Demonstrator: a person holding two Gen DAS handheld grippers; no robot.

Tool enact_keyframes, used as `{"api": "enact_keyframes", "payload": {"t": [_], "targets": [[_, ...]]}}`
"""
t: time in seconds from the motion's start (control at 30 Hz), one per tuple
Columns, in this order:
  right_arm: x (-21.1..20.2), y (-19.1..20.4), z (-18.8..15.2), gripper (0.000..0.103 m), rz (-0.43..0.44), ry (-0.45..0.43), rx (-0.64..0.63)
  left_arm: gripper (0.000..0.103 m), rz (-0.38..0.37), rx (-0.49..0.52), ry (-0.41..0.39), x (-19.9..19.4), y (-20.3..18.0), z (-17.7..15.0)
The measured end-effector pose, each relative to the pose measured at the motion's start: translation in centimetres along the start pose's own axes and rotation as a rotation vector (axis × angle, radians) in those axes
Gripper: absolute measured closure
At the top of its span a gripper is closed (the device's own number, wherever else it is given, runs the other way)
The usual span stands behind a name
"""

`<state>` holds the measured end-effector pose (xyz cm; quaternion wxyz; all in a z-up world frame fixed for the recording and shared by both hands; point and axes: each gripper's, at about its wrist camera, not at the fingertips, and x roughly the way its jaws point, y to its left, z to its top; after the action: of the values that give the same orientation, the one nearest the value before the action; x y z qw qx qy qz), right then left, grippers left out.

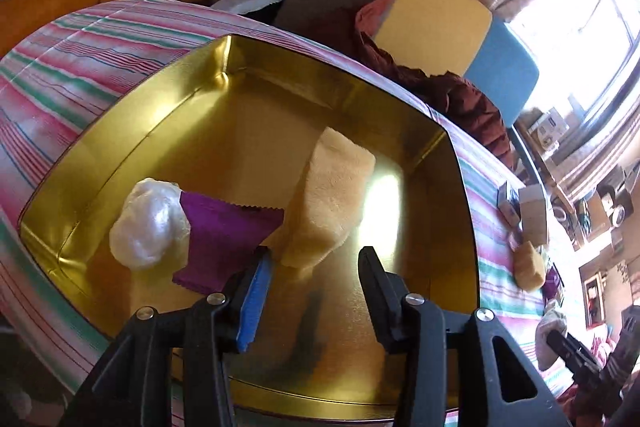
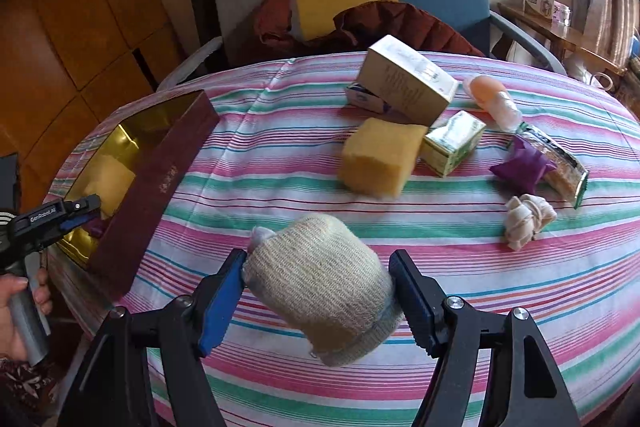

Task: Organize objects
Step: 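Carry the beige sock into the gold tray and open the right tool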

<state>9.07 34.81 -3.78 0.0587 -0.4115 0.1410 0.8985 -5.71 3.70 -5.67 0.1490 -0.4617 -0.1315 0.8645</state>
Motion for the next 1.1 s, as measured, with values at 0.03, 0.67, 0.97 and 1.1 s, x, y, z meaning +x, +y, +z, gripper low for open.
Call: {"api": "enact_keyframes", "payload": {"t": [0.03,0.67,0.97,1.1], "targets": [[0.2,0.8,0.1,0.03,0.014,0.001,-0.008,0.058,0.002,-0.008,-0.013,-0.3,0.1,0.0],[3.4,20.8,3.0,0.03,0.221,0.003,-0.383,0.054,0.024,-0.208,-0.201,-5.9,5.0,4.1],[8.0,23.9,2.4,0.027,0.204,0.091,-0.429,0.053,0.018,-0.221,-0.197,-6.2,5.2,4.3],[7.9,23.0,2.4,0.025,0.219,0.081,-0.384,0.053,0.019,-0.224,-0.192,-6.1,5.3,4.2]]}}
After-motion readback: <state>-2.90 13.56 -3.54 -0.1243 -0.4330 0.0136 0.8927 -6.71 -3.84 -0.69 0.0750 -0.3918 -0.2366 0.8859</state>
